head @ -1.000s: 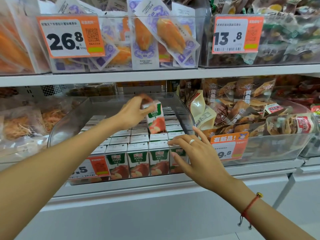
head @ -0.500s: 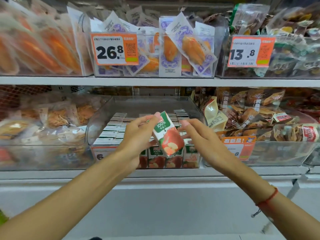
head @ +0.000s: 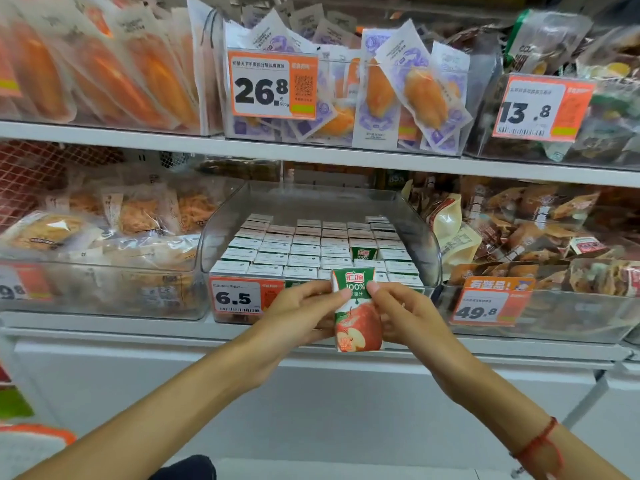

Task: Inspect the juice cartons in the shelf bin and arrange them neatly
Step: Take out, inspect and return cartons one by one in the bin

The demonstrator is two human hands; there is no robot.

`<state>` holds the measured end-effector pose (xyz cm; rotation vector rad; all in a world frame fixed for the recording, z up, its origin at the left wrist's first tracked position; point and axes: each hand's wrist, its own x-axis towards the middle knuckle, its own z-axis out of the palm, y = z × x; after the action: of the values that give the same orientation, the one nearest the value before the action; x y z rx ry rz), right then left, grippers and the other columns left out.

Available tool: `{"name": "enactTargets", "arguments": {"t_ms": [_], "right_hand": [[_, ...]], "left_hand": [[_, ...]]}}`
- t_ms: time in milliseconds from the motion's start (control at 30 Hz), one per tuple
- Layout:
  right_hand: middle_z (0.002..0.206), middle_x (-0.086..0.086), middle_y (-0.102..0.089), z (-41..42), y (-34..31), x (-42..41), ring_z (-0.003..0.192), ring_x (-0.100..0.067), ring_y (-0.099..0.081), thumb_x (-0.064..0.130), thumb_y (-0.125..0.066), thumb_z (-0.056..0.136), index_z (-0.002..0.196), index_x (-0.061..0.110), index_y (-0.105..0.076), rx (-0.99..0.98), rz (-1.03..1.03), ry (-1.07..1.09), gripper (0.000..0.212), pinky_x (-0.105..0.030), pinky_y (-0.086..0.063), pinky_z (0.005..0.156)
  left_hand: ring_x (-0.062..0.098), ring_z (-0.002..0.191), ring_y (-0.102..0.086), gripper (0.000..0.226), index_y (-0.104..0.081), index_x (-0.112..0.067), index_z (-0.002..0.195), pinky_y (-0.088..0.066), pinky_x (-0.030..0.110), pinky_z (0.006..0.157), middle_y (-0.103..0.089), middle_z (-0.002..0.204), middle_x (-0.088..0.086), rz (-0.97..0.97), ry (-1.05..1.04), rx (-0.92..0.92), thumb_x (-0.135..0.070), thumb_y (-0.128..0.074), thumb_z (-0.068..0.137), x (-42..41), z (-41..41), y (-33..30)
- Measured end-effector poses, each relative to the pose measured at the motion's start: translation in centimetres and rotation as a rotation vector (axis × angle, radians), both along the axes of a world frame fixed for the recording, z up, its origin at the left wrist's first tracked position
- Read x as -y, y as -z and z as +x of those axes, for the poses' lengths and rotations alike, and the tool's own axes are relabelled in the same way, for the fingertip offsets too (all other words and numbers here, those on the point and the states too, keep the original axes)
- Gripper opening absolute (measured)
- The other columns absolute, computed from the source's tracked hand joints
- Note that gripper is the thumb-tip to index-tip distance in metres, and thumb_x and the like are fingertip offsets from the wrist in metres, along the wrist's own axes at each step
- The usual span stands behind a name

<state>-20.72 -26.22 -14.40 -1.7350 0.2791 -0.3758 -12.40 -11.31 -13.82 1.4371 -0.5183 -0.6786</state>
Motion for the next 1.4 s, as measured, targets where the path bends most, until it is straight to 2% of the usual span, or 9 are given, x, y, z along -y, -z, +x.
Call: {"name": "enactTargets", "arguments": {"t_ms": [233,467,633,733,1000,1100,1167,1300,1400], "right_hand": [[0.081,0.021,-0.073,-0.1,0.0,0.0,0.076,0.005,-0.069,0.051,-0.042,0.096,0.094,0.03,-0.066,-0.108,0.004,0.027,0.032,-0.007,-0.049,0.053],[0.091,0.012,-0.075,0.0,0.1,0.3,0.086,-0.004,-0.071,0.056,-0.046,0.094,0.097,0.032,-0.065,-0.168,0.008,0.0,0.031,-0.021,-0.056,0.073],[0.105,0.005,-0.074,-0.5,0.0,1.1,0.098,-0.008,-0.07,0.034,-0.063,0.09,0.114,0.027,-0.066,-0.212,0.042,-0.198,0.025,-0.021,-0.056,0.076],[0.104,0.001,-0.075,-0.7,-0.2,1.1,0.1,-0.012,-0.07,0.027,-0.075,0.073,0.116,0.023,-0.065,-0.151,0.09,-0.249,0.044,-0.021,-0.057,0.079],[0.079,0.01,-0.07,-0.5,0.4,-0.6,0.069,-0.008,-0.066,0.032,-0.086,0.062,0.1,0.032,-0.066,0.053,-0.372,0.131,0.043,-0.024,-0.056,0.067],[0.076,0.013,-0.067,-0.6,0.6,-1.2,0.066,-0.005,-0.062,0.04,-0.087,0.058,0.097,0.033,-0.062,0.092,-0.468,0.153,0.047,-0.022,-0.054,0.061],[0.077,0.009,-0.066,-0.6,0.6,-1.3,0.066,-0.007,-0.062,0.04,-0.088,0.058,0.098,0.032,-0.06,0.085,-0.486,0.138,0.049,-0.025,-0.055,0.061],[0.088,0.001,-0.069,-0.7,0.0,-0.4,0.077,-0.015,-0.068,0.03,-0.084,0.07,0.101,0.025,-0.066,0.072,-0.22,0.029,0.036,-0.022,-0.057,0.07],[0.105,0.008,-0.071,-0.6,-0.4,0.4,0.096,-0.007,-0.069,0.043,-0.074,0.068,0.116,0.03,-0.062,-0.039,-0.013,-0.06,0.051,-0.023,-0.056,0.082]], "left_hand": [[0.006,0.1,-0.07,0.027,-0.065,-0.025,0.118,-0.057,0.024,0.085,-0.074,0.11,-0.006,0.0,0.017,0.031,-0.032,-0.065,0.091,-0.2,0.0,0.8],[0.005,0.091,-0.072,0.016,-0.067,-0.026,0.106,-0.057,0.018,0.069,-0.076,0.098,-0.01,-0.049,-0.016,0.013,-0.028,-0.067,0.09,-0.1,0.3,1.1],[0.006,0.091,-0.072,0.024,-0.067,-0.022,0.114,-0.058,0.018,0.073,-0.076,0.101,-0.008,-0.075,-0.071,0.013,-0.026,-0.067,0.09,-0.3,0.6,1.1],[0.007,0.087,-0.073,0.019,-0.066,-0.024,0.11,-0.055,0.014,0.064,-0.077,0.099,-0.007,-0.121,-0.098,0.007,-0.026,-0.066,0.091,-0.3,0.9,0.9],[0.003,0.081,-0.073,0.014,-0.073,-0.036,0.081,-0.055,0.015,0.061,-0.076,0.086,-0.015,-0.182,-0.22,0.118,-0.024,-0.071,0.088,0.4,0.6,1.2],[0.0,0.09,-0.071,0.002,-0.073,-0.041,0.08,-0.057,0.019,0.075,-0.075,0.091,-0.021,-0.165,-0.191,0.149,-0.042,-0.073,0.079,0.7,0.3,1.3],[0.003,0.098,-0.07,0.027,-0.072,-0.038,0.091,-0.057,0.025,0.085,-0.074,0.099,-0.019,-0.155,-0.169,0.179,-0.05,-0.073,0.067,0.5,0.4,1.2],[0.006,0.093,-0.072,0.024,-0.071,-0.033,0.099,-0.058,0.02,0.075,-0.076,0.104,-0.007,-0.158,-0.146,0.141,-0.043,-0.071,0.077,0.2,0.8,0.9],[0.011,0.094,-0.073,0.027,-0.071,-0.02,0.109,-0.056,0.017,0.069,-0.077,0.101,0.0,-0.181,-0.106,0.054,-0.036,-0.063,0.089,0.2,0.9,0.5]]}}
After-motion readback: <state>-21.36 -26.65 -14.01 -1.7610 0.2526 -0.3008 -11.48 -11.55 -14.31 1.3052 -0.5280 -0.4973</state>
